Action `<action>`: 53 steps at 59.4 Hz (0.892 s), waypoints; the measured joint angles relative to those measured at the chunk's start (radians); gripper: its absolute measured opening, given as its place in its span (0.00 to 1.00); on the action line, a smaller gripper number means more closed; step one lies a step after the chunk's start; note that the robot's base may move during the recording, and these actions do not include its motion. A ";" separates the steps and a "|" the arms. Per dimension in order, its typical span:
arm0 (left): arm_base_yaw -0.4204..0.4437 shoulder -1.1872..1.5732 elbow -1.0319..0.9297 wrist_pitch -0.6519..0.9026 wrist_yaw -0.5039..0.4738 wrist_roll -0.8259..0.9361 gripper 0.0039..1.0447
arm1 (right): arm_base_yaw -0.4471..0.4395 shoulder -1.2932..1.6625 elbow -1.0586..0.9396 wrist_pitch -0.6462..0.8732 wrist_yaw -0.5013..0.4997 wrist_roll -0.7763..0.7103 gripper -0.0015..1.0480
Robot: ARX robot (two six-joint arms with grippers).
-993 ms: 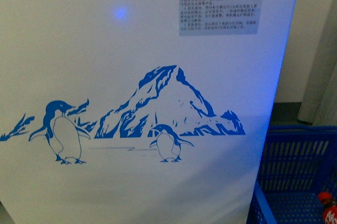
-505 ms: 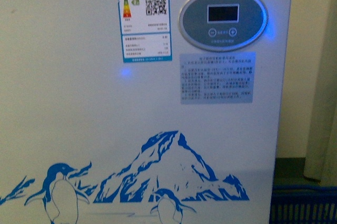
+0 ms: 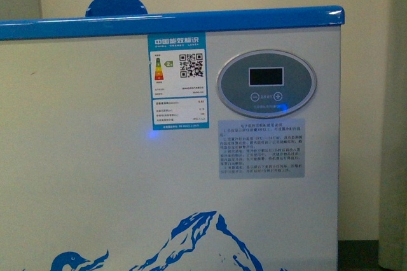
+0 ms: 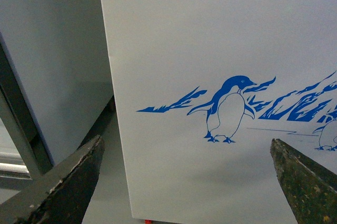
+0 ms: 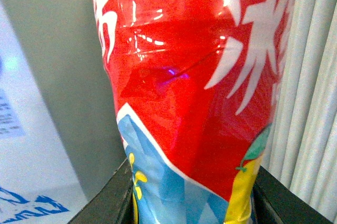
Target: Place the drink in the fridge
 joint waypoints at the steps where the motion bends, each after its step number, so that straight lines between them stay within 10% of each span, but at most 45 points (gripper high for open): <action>1: 0.000 0.000 0.000 0.000 0.000 0.000 0.92 | 0.016 -0.021 -0.005 -0.002 0.014 -0.004 0.38; 17: 0.000 0.000 0.000 0.000 0.000 0.000 0.92 | 0.233 -0.085 -0.088 0.047 0.194 -0.085 0.38; 53: 0.000 0.000 0.000 0.000 0.000 0.000 0.92 | 0.246 -0.097 -0.103 0.043 0.203 -0.104 0.38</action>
